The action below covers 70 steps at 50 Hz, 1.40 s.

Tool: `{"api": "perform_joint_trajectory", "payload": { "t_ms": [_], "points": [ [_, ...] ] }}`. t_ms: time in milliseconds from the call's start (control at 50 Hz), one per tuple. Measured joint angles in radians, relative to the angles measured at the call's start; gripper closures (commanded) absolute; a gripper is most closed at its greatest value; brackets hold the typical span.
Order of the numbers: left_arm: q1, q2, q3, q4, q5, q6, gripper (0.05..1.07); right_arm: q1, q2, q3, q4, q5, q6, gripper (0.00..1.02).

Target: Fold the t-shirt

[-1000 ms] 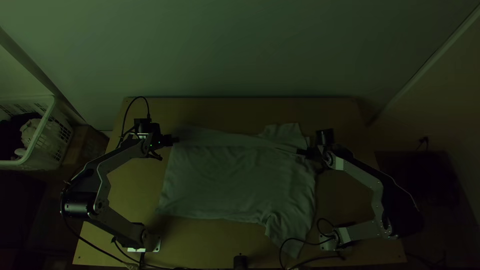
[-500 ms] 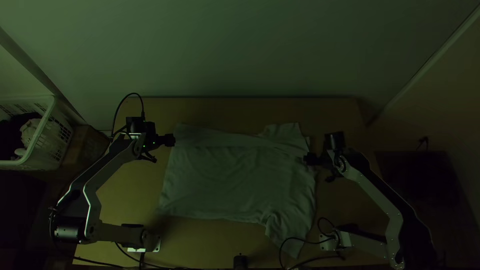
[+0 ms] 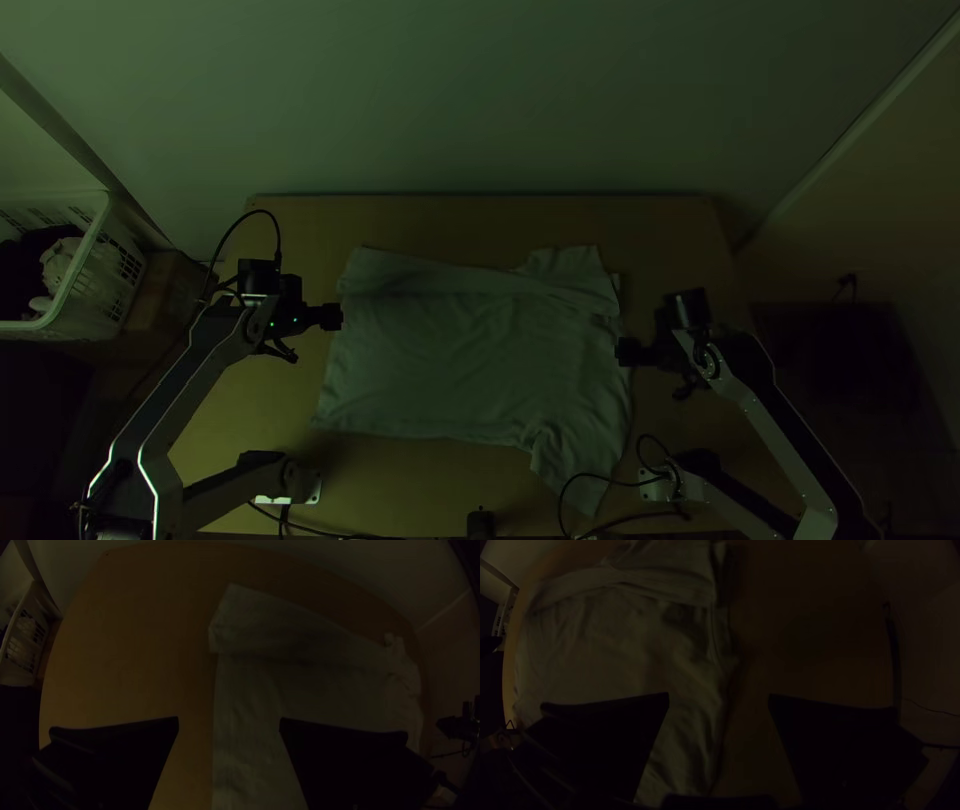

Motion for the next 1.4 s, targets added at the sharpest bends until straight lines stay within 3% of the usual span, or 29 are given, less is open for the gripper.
{"api": "perform_joint_trajectory", "payload": {
  "t_ms": [180,380,520,640,960,1260,1400],
  "points": [
    [0.0,-0.148,-0.06,-0.107,0.0,0.0,0.1,-0.014,-0.055,-0.04,-0.13,-0.102,0.019,0.12],
    [0.0,-0.202,-0.077,-0.245,-0.018,-0.001,0.1,-0.015,-0.051,-0.042,-0.231,-0.137,0.026,0.14],
    [0.0,-0.224,-0.092,-0.305,-0.023,-0.005,0.1,-0.015,-0.015,-0.048,-0.248,-0.166,0.026,0.16],
    [0.001,-0.244,-0.105,-0.349,-0.023,-0.005,0.11,-0.023,0.022,-0.067,-0.252,-0.196,0.021,0.3],
    [0.014,-0.274,-0.128,-0.394,-0.024,-0.005,0.11,-0.042,0.1,-0.121,-0.247,-0.252,0.011,0.3],
    [0.014,-0.266,-0.128,-0.4,-0.024,-0.005,0.11,-0.043,0.171,-0.134,-0.217,-0.267,-0.002,0.31],
    [0.014,-0.266,-0.128,-0.399,-0.024,-0.005,0.11,-0.044,0.208,-0.136,-0.198,-0.267,-0.002,0.49]
  ]
}}
